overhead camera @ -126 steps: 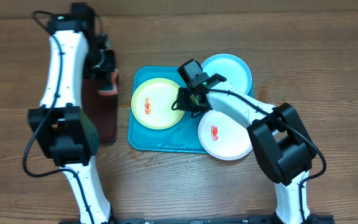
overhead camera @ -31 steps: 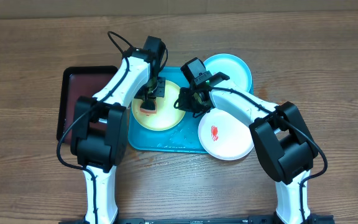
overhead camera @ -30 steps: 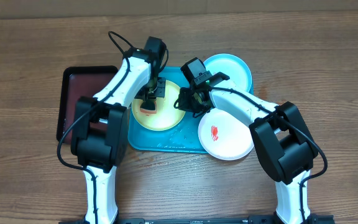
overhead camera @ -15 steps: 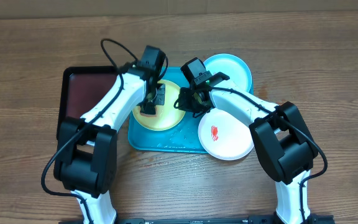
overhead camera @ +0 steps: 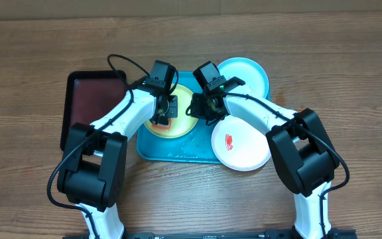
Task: Clean dirty plates on tray and stack at the side
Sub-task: 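Scrub the yellow plate with the sponge while the right gripper holds it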
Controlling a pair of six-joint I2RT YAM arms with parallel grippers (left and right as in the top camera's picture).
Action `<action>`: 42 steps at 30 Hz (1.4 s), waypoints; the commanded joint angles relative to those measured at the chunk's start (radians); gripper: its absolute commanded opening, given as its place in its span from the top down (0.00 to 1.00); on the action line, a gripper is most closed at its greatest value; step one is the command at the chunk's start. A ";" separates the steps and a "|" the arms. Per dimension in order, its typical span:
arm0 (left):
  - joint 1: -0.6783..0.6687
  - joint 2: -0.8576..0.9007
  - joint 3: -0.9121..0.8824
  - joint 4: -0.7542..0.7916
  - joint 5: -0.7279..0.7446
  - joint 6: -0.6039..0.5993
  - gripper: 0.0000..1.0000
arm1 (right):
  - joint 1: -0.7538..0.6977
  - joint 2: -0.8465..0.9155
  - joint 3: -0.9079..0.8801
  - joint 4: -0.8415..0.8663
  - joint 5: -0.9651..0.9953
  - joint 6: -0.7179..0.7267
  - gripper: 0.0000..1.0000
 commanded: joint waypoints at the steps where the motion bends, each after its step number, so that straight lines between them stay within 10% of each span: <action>1: 0.002 -0.006 0.003 0.027 0.088 0.006 0.96 | -0.005 0.026 -0.006 -0.004 0.018 -0.004 0.96; 20: 0.032 -0.006 0.022 -0.004 -0.210 -0.007 0.96 | -0.005 0.026 -0.006 -0.004 0.018 -0.004 0.96; 33: 0.031 -0.006 0.022 -0.132 0.351 0.243 0.96 | 0.006 0.026 -0.006 -0.012 -0.061 -0.004 0.96; 42: 0.031 -0.005 0.022 -0.005 0.335 0.240 0.96 | 0.027 0.026 -0.006 -0.032 -0.081 -0.004 0.96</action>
